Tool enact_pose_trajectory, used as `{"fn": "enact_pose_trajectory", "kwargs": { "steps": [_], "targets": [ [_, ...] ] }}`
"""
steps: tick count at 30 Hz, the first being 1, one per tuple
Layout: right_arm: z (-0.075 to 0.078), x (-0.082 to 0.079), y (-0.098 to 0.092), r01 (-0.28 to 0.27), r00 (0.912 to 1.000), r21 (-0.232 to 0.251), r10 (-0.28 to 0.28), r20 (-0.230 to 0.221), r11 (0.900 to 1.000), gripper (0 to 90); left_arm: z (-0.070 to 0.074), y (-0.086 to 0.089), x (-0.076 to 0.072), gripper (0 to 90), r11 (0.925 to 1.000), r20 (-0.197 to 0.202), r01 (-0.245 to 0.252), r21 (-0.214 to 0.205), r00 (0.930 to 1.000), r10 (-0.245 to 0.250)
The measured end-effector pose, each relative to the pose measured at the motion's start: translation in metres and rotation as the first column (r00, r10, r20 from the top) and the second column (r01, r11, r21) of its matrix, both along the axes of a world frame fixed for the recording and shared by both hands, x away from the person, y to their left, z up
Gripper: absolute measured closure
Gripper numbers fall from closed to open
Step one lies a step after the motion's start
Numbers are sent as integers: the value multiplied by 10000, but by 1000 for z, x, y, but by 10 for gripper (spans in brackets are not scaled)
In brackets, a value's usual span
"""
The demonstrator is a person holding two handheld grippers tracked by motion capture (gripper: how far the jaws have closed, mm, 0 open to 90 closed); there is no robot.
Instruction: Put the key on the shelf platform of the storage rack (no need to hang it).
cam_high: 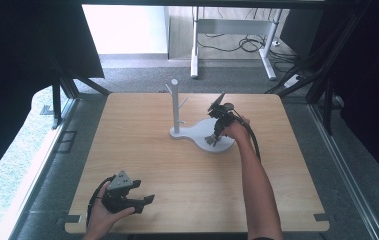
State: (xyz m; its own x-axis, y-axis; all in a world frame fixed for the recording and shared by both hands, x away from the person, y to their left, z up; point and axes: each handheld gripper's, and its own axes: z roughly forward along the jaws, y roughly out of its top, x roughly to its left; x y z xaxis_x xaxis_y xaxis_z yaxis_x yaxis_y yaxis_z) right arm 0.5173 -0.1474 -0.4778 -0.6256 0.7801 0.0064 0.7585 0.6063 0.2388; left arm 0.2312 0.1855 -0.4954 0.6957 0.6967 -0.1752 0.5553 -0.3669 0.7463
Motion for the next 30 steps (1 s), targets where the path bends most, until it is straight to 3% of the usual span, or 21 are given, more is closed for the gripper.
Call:
{"fn": "enact_pose_trajectory", "kwargs": {
  "steps": [6,15,20,30],
  "targets": [
    [0,-1,-3,8,10000,79,-8,-46,10000,822,0,0,0,254,10000,-3,1,8,10000,-1],
    [10,-4,-10,263,9994,290,-269,215,9992,621,0,0,0,254,10000,4,5,15,10000,-5],
    [19,-7,-12,265,9987,391,-281,421,9989,559,0,0,0,254,10000,3,-5,18,10000,5],
    [34,-26,-13,-396,9981,750,359,506,9964,504,0,0,0,253,10000,12,-43,68,10000,43]
  ]
}}
